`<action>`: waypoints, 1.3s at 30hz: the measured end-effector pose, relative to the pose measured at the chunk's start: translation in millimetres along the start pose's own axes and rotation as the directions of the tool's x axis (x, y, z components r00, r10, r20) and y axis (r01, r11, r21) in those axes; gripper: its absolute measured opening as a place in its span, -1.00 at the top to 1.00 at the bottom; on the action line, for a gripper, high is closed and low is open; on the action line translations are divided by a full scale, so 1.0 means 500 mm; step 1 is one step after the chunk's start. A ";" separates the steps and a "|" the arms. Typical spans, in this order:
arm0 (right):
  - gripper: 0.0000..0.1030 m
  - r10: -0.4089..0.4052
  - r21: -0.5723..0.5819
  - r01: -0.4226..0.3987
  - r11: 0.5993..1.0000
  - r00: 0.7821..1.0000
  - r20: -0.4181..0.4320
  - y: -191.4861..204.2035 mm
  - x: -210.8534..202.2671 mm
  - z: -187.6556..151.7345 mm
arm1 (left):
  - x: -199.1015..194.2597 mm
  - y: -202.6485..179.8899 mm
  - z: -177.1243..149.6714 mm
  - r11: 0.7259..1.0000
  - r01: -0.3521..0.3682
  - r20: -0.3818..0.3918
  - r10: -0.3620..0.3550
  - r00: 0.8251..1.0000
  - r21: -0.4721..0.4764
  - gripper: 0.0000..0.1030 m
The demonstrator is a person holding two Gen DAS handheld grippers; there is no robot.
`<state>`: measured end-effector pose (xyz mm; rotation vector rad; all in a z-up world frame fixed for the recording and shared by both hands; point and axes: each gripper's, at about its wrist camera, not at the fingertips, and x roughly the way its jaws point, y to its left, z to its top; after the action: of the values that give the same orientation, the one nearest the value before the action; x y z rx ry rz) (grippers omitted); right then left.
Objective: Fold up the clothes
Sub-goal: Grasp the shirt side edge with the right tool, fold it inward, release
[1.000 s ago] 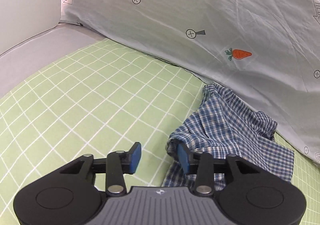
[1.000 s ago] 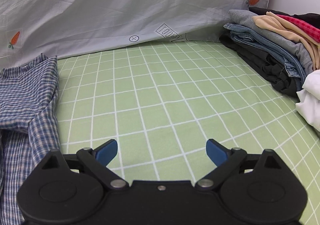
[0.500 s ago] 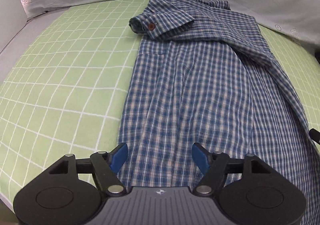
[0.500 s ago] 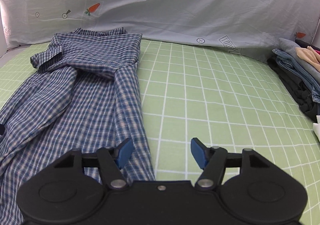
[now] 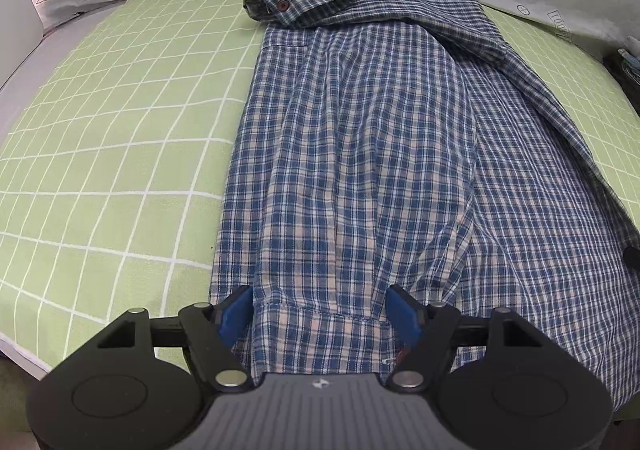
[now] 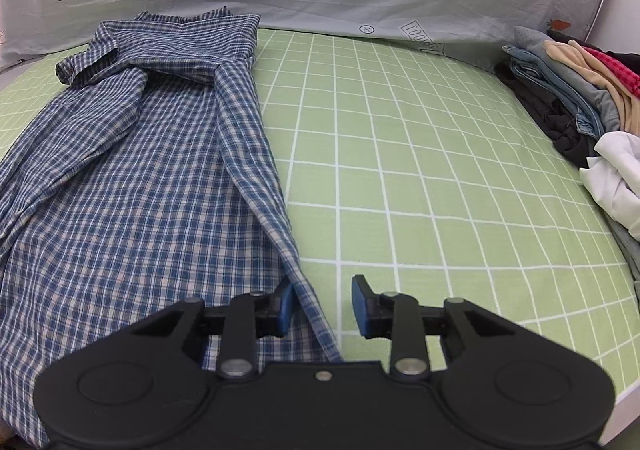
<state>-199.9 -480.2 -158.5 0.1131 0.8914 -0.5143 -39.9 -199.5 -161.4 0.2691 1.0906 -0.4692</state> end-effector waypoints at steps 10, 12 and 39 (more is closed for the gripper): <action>0.95 0.066 -0.001 -0.066 0.998 0.998 -0.010 0.085 -0.050 -0.004 | -0.005 0.017 -0.020 0.997 0.035 -0.007 -0.034 0.999 0.075 -0.57; 0.96 0.097 -0.018 -0.097 0.995 0.995 -0.007 0.111 -0.059 -0.003 | -0.004 0.019 -0.020 0.995 0.044 -0.010 -0.043 0.999 0.089 -0.58; 0.35 0.355 0.094 -0.357 0.929 0.934 0.044 0.248 -0.093 0.016 | -0.006 0.028 -0.031 0.986 0.078 0.014 -0.080 0.997 0.149 -0.62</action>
<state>-159.5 -356.6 -132.0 0.3538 0.7967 -0.2195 -46.4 -179.7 -166.1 0.3523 1.0512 -0.6243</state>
